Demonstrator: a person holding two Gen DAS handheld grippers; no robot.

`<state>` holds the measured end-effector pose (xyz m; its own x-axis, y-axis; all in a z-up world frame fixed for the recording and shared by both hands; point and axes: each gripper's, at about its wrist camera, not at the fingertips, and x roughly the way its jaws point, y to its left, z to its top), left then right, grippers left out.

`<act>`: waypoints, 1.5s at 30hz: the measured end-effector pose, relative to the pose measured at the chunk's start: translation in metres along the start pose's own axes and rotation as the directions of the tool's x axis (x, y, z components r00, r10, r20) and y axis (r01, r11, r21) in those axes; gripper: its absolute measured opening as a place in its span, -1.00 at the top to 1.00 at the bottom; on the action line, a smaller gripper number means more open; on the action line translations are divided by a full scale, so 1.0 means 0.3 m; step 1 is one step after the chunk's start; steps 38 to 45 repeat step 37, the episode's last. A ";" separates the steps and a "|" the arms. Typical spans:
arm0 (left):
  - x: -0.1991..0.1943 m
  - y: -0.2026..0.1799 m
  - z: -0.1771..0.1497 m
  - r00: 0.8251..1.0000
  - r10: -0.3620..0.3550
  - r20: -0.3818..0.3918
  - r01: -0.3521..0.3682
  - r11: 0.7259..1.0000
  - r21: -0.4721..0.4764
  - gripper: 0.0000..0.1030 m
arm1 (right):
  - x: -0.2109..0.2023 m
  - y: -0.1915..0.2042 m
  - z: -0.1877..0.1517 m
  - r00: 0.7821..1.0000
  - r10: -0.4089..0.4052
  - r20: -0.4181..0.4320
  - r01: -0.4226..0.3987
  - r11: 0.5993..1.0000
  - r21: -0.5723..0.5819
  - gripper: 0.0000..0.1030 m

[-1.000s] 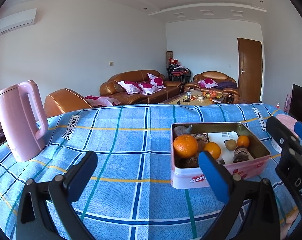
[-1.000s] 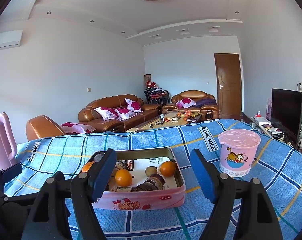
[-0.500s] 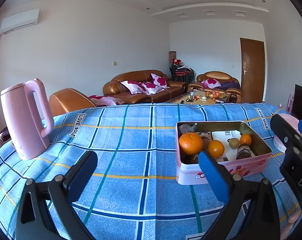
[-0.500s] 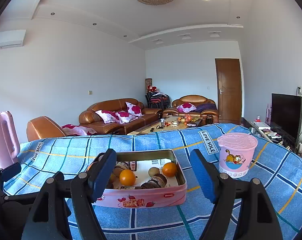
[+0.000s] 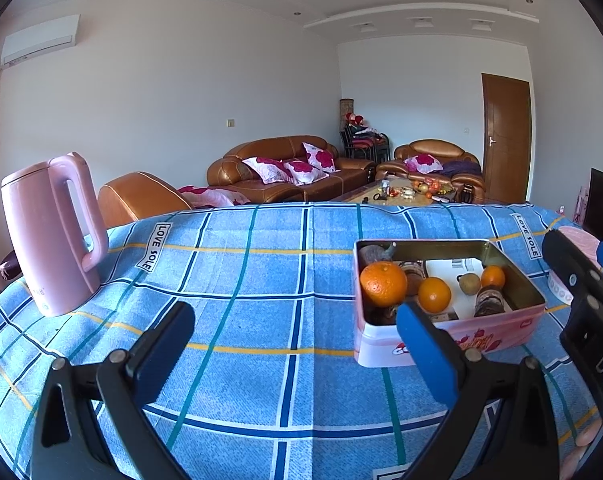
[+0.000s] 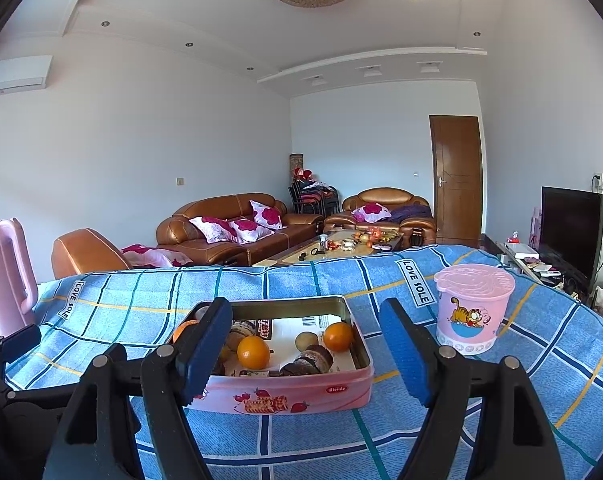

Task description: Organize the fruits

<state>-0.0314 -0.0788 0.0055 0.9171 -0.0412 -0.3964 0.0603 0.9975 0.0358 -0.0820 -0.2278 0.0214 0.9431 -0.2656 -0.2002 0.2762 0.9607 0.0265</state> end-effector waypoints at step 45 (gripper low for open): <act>0.015 0.005 -0.002 0.999 -0.035 -0.027 0.034 0.999 -0.012 -1.00 | 0.020 -0.005 -0.004 0.999 -0.031 -0.037 0.031 1.000 0.000 -0.51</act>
